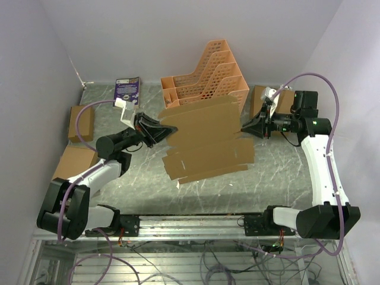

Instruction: Fold the paper box

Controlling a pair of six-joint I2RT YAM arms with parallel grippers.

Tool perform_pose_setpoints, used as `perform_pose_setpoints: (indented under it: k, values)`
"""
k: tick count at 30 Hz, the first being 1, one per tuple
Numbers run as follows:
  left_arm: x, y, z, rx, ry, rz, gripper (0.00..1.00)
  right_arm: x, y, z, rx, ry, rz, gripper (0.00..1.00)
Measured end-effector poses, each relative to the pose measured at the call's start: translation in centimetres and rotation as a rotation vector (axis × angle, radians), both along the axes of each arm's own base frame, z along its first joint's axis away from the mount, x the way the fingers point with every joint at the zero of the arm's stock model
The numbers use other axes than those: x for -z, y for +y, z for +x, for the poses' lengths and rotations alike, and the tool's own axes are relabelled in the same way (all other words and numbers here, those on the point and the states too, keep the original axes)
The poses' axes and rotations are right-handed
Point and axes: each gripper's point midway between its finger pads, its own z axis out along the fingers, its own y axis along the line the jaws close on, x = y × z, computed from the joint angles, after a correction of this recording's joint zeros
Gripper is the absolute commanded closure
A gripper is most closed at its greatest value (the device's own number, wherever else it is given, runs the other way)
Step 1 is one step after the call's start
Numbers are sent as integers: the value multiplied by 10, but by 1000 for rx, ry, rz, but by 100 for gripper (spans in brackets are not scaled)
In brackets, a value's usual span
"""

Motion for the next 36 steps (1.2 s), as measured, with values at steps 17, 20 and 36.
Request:
perform_pose_setpoints:
  k: [17, 20, 36]
  values:
    - [5, 9, 6, -2, 40, 13, 93, 4, -15, 0, 81, 0, -68, 79]
    - [5, 12, 9, -11, 45, 12, 93, -10, -24, 3, 135, -49, -94, 88]
    - [-4, 13, 3, 1, 42, -1, 93, 18, -4, 14, 33, 53, 7, 87]
